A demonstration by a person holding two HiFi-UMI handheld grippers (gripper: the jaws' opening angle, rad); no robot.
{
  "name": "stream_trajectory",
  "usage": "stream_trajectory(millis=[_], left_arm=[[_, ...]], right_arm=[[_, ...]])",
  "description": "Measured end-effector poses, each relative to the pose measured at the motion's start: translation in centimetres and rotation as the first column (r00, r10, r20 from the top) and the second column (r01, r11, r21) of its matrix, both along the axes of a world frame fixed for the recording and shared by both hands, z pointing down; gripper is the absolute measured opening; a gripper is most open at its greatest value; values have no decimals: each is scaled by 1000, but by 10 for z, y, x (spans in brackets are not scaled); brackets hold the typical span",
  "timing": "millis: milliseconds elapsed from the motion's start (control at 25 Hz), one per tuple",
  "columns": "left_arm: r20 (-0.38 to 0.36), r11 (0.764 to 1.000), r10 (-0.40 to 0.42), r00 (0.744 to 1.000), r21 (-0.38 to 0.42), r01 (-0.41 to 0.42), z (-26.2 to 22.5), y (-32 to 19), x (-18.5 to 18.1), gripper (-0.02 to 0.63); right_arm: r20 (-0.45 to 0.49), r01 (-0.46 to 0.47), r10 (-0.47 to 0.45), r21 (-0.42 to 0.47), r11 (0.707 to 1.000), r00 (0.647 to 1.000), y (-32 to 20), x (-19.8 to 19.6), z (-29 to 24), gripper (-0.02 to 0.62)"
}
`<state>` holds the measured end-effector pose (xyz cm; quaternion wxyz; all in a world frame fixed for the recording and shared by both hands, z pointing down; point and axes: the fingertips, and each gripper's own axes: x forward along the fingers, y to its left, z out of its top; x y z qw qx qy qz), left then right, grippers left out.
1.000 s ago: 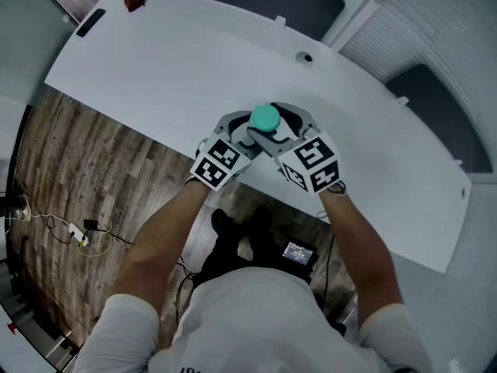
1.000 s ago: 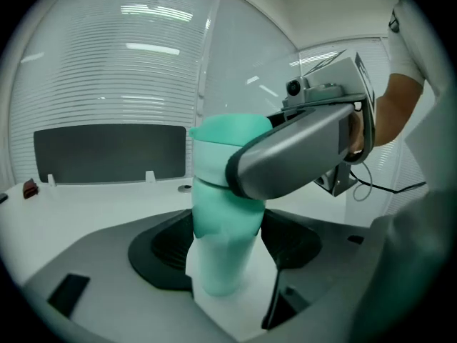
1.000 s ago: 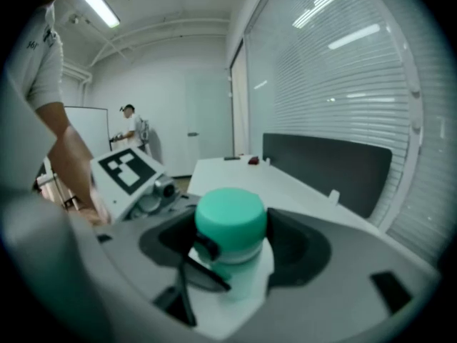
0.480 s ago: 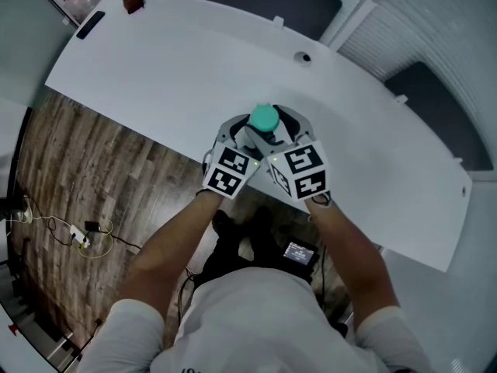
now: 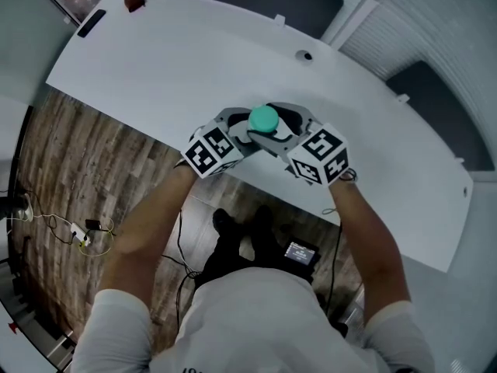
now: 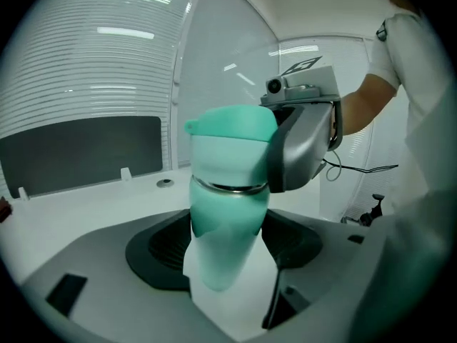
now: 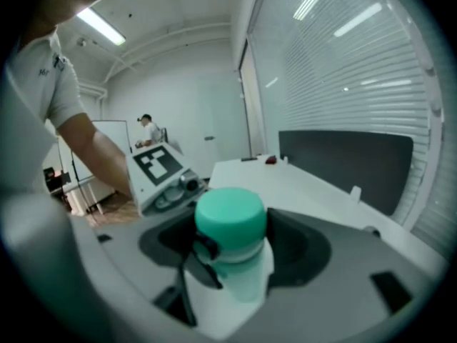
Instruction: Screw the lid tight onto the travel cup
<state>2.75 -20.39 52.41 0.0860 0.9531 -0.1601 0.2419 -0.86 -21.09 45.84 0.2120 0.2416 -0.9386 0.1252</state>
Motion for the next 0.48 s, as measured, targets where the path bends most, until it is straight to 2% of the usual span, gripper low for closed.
stream_trajectory(millis=[80, 320, 480], left_arm=[[-24, 999, -42, 999, -3, 42, -1, 0, 1, 314], [-69, 979, -202, 977, 3, 203, -1, -4, 0, 314], [-76, 954, -297, 952, 8, 299, -1, -6, 0, 314]], right_arm=[[-8, -11, 11, 12, 1000, 1000, 0, 0, 0, 316], [-23, -127, 129, 56, 990, 991, -1, 4, 1, 316], [-57, -217, 222, 80, 973, 973, -3, 6, 2, 316]])
